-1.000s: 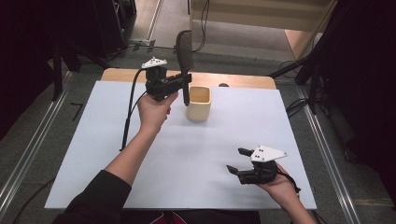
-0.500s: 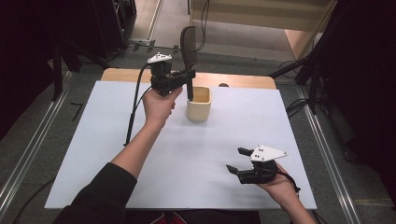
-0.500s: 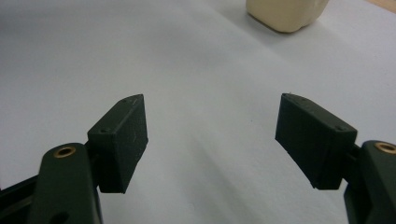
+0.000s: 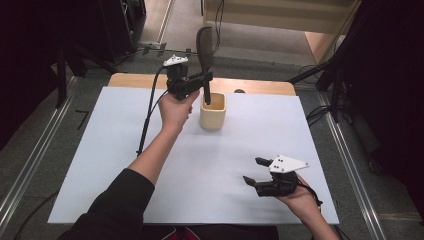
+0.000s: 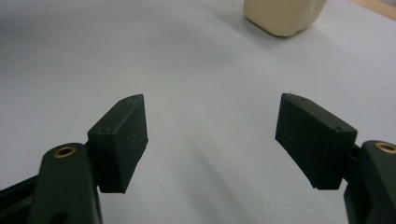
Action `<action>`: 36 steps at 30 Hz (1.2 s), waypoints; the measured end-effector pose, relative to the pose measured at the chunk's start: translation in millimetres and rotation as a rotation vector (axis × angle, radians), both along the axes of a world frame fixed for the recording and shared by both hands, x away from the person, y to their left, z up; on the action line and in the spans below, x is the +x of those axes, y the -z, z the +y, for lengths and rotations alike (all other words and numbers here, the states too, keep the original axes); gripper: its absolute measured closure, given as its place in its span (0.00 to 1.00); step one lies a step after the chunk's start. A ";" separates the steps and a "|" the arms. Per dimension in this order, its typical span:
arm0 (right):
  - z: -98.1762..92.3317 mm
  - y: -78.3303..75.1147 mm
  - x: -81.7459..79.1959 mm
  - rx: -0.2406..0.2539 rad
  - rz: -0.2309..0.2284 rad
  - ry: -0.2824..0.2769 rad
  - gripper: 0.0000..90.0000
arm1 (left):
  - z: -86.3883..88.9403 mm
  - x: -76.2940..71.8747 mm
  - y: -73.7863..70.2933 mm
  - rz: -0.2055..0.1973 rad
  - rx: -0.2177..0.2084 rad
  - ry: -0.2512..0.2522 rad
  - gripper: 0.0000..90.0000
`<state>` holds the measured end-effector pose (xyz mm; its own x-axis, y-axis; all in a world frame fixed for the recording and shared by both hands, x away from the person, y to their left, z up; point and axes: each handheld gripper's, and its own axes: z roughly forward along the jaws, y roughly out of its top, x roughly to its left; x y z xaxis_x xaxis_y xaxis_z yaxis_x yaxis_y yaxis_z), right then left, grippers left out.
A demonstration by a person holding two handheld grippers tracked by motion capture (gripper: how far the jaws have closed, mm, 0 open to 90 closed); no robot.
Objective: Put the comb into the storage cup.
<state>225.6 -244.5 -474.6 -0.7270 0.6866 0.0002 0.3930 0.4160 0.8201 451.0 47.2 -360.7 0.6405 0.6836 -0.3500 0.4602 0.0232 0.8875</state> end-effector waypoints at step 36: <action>0.3 -1.1 0.0 0.006 -0.013 -0.012 0.26 | -16.7 18.1 43.4 -0.012 0.055 0.020 0.81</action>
<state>225.6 -244.2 -473.5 -0.7350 0.6780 -0.0051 0.3777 0.4157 0.8274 469.1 30.5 -404.1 0.6583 0.6887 -0.3040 0.4491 -0.0351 0.8928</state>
